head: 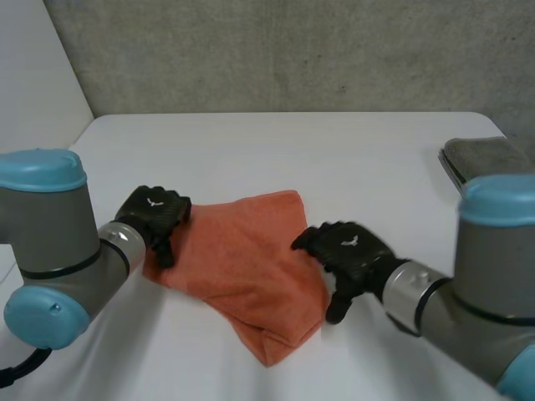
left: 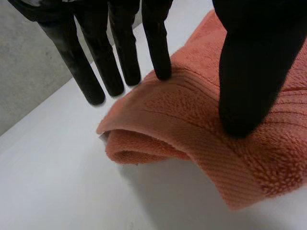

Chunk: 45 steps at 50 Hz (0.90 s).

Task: Fold the laundry.

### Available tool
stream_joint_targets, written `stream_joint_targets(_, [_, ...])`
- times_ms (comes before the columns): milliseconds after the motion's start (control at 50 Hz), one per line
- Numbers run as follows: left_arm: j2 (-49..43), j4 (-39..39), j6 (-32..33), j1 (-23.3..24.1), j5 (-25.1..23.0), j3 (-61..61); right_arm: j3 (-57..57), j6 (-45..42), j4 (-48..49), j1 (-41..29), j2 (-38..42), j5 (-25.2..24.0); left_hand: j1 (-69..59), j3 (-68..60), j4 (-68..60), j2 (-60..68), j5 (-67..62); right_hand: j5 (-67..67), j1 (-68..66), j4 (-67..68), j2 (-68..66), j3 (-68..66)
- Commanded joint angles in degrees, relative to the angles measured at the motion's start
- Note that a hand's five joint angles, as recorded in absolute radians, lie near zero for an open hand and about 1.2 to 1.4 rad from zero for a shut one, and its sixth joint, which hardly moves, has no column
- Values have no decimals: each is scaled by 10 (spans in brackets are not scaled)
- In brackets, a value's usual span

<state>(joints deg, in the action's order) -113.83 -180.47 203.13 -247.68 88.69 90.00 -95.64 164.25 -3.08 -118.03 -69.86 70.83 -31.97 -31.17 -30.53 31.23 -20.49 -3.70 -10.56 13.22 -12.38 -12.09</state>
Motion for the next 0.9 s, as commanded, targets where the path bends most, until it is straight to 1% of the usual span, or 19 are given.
stream_joint_targets(20, [-4, -2, -2, 8, 1, -1, 4, -6, 51, -48, 59, 9, -334, -342, -348, 341, -349, 14, -17, -10, 1, -2])
stream_joint_targets(40, [-4, -2, -2, 11, 1, -1, 5, -6, 60, -50, 70, 9, -409, -417, -423, 417, -424, -9, -40, 14, -22, -25])
stream_joint_targets(80, [-4, -1, -2, 13, 1, -1, 8, -7, 69, -53, 80, 11, -480, -488, -494, 487, -495, -34, -66, 39, -48, -50])
stream_joint_targets(160, [-1, -1, -2, 20, 2, -1, 19, -8, 90, -55, 103, 19, -480, -488, -495, 488, -495, -189, -220, 194, -202, -205])
stream_joint_targets(180, [2, -1, -2, 22, 3, -1, 23, -9, 91, -55, 105, 21, -480, -488, -495, 488, -495, -271, -302, 276, -284, -287])
stream_joint_targets(200, [6, -1, -2, 27, 4, -2, 28, -12, 90, -55, 105, 27, -480, -488, -495, 488, -495, -541, -573, 546, -555, -558])
stream_joint_targets(220, [9, -1, -4, 31, 4, -2, 30, -13, 89, -51, 104, 32, -480, -488, -495, 488, -495, -662, -693, 667, -675, -678])
stream_joint_targets(260, [19, 1, -7, 37, 5, -3, 33, -14, 88, -48, 99, 41, -480, -488, -495, 488, -495, -663, -694, 668, -676, -679])
stream_joint_targets(340, [79, 9, -13, 52, 6, -4, 33, -16, 88, -47, 48, 60, -480, -488, -495, 488, -495, -663, -694, 668, -676, -679])
stream_joint_targets(400, [131, 16, -37, 68, 7, -10, 32, -20, 79, -29, -20, 61, -480, -488, -495, 488, -495, -663, -694, 668, -676, -679])
stream_joint_targets(440, [180, 17, -67, 77, 7, -18, 34, -32, 65, 5, -69, 58, -480, -488, -495, 488, -495, -663, -694, 668, -676, -679])
stream_joint_targets(540, [273, 16, -118, 77, 8, -40, 63, -53, 20, 45, -165, 45, -480, -488, -495, 488, -495, -663, -694, 668, -676, -679])
stream_joint_targets(620, [322, 14, -134, 73, 8, -51, 118, -53, -3, 47, -197, 27, -480, -488, -495, 488, -495, -663, -694, 668, -676, -679])
stream_joint_targets(700, [315, 14, -135, 71, 10, -46, 167, -51, -24, 47, -194, 12, -480, -488, -495, 488, -495, -663, -694, 668, -676, -679])
stream_joint_targets(720, [310, 15, -135, 72, 10, -43, 174, -51, -25, 47, -187, 9, -461, -469, -475, 468, -475, -663, -694, 668, -676, -679])
stream_joint_targets(740, [293, 18, -136, 75, 10, -34, 186, -50, -28, 47, -164, 7, -199, -207, -213, 206, -214, -663, -694, 668, -676, -679])
stream_joint_targets(780, [274, 20, -138, 79, 10, -21, 199, -49, -31, 42, -125, 8, -4, -12, -18, 11, -18, -663, -694, 668, -676, -679])
stream_joint_targets(820, [243, 22, -149, 83, 10, -1, 218, -47, -37, 35, -72, 12, 67, 59, 53, -60, 53, -663, -694, 668, -676, -679])
stream_joint_targets(900, [194, 27, -199, 91, 8, 28, 232, -52, -53, 11, -37, 15, 152, 144, 138, -144, 137, -663, -694, 668, -676, -679])
